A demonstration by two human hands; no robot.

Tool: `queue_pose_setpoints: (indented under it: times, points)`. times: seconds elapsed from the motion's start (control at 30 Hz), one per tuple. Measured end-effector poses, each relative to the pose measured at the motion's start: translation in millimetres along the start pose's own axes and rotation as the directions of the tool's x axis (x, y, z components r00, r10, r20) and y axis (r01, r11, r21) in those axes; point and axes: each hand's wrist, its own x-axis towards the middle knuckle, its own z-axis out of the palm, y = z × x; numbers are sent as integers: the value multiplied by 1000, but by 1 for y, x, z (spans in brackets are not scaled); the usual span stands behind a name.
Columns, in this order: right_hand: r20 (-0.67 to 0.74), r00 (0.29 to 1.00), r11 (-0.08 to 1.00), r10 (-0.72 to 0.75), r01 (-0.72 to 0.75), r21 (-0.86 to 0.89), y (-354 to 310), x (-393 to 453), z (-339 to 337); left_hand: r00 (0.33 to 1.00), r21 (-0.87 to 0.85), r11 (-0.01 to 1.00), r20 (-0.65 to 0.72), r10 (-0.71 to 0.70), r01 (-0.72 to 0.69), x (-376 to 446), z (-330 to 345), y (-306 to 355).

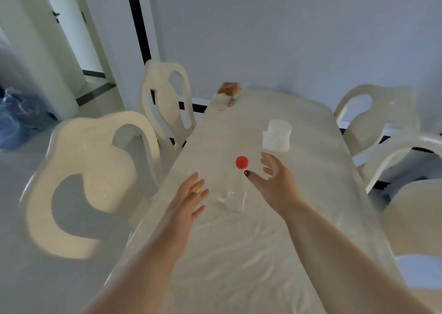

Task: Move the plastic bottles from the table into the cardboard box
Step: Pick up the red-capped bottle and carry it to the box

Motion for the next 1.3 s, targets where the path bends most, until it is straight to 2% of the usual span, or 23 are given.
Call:
queue_pose_setpoints:
  times: [0.1, 0.23, 0.4, 0.6, 0.9, 1.1, 1.3]
  points:
    - [-11, 997, 993, 78, -79, -92, 6, 23, 22, 986, -27, 986, 46, -160, 162, 22, -13, -19]
    - [-52, 990, 975, 134, -141, -174, 11, 41, 50, 933, -74, 931, 50, -355, 358, 44, -25, -39]
    - [-151, 975, 970, 161, -184, -159, 16, 48, 67, 870, -74, 867, 45, -490, 493, 58, -34, -57]
    - [-184, 976, 976, 112, -143, -164, 15, 43, 66, 823, -79, 819, 74, -563, 568, 62, -34, -61]
    - [-297, 940, 980, -166, 122, -159, -53, -8, -2, 769, -173, 750, 172, -615, 638, 66, -8, -48]
    - [-344, 928, 989, -142, 123, -77, -74, -53, -44, 720, -245, 686, 371, -587, 685, 47, 27, -32]
    - [-391, 912, 991, -122, 91, -99, -69, -106, -81, 649, -158, 677, 501, -572, 718, 19, 71, -29]
